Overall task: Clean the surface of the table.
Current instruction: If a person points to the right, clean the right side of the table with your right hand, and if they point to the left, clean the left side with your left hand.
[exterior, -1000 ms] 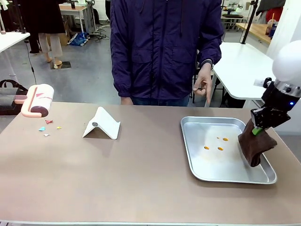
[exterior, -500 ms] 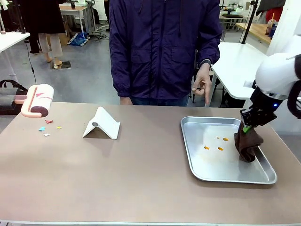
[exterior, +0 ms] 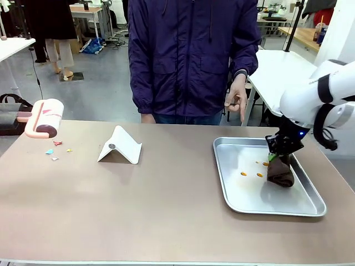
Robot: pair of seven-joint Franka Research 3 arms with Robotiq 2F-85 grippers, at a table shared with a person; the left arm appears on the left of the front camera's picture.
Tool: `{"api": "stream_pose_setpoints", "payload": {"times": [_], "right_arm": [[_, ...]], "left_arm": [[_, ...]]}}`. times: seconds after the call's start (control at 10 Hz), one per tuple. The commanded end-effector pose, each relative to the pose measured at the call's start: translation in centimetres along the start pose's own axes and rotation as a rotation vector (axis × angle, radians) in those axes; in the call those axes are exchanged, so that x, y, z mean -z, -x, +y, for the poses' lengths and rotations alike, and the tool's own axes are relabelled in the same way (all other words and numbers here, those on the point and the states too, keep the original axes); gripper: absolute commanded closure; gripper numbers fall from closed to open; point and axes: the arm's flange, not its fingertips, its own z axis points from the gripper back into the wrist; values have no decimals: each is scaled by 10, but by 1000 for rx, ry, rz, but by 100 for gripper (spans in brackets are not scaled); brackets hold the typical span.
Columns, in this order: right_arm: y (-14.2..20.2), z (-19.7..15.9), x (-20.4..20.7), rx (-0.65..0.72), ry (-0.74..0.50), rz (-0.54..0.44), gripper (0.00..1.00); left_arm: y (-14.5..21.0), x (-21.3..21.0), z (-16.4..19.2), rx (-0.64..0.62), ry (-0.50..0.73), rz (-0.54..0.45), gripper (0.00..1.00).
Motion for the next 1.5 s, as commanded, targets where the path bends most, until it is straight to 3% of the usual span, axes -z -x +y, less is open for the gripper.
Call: {"api": "stream_pose_setpoints", "payload": {"times": [0.0, 0.4, 0.9, 1.2, 1.4], "right_arm": [[-11, 5, 10, 14, -101, -26, 90], [-9, 24, 23, -10, -309, -10, 90], [-3, 75, 29, -185, -421, 78, 90], [9, 94, 30, -303, -438, 157, 90], [13, 99, 32, -304, -369, 144, 90]], "left_arm": [[4, -2, -3, 11, 10, 2, 100], [4, -2, -3, 11, 10, 2, 100], [4, -2, -3, 11, 10, 2, 100], [4, -2, -3, 11, 10, 2, 100], [4, -2, -3, 11, 10, 2, 100]]}}
